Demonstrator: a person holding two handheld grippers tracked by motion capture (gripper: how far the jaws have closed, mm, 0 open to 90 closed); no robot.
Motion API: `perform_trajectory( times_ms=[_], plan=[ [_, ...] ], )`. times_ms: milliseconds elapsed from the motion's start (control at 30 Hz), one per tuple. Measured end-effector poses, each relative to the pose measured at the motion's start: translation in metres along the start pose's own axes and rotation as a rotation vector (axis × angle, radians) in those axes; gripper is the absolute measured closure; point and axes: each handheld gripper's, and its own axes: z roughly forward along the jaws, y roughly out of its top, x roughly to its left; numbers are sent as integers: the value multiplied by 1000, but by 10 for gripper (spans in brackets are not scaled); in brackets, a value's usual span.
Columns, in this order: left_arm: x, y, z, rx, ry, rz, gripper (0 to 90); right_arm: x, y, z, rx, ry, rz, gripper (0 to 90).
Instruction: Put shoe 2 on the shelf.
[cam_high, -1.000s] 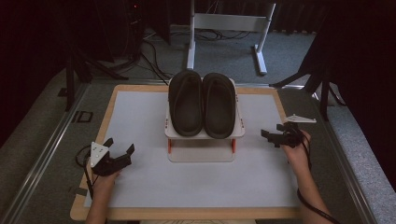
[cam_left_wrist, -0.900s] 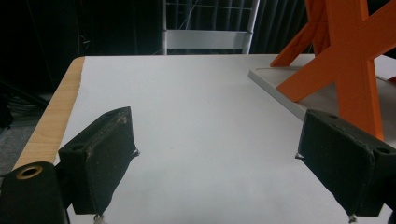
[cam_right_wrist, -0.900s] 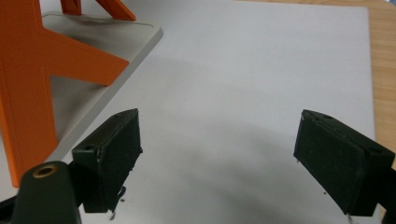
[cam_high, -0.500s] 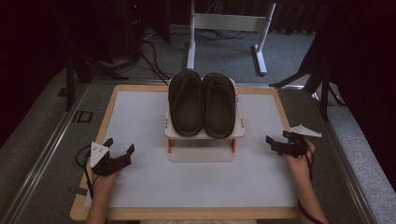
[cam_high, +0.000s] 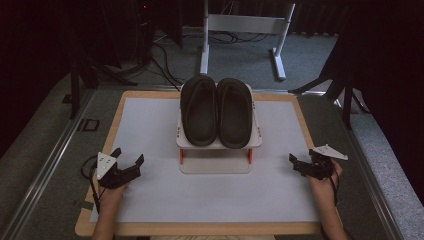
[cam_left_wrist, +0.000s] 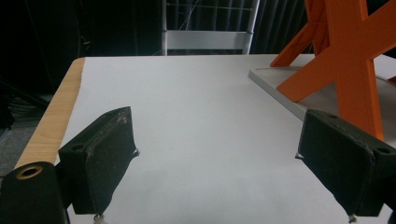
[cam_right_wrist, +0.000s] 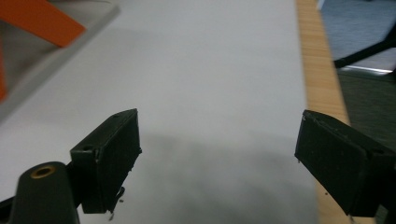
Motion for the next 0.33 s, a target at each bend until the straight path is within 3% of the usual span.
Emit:
perform_trajectory(
  times_ms=[333],
  plan=[
    [0,0,0,-2,-1,-1,108,2,-4,2,5,-20,-17,135]
  ],
)
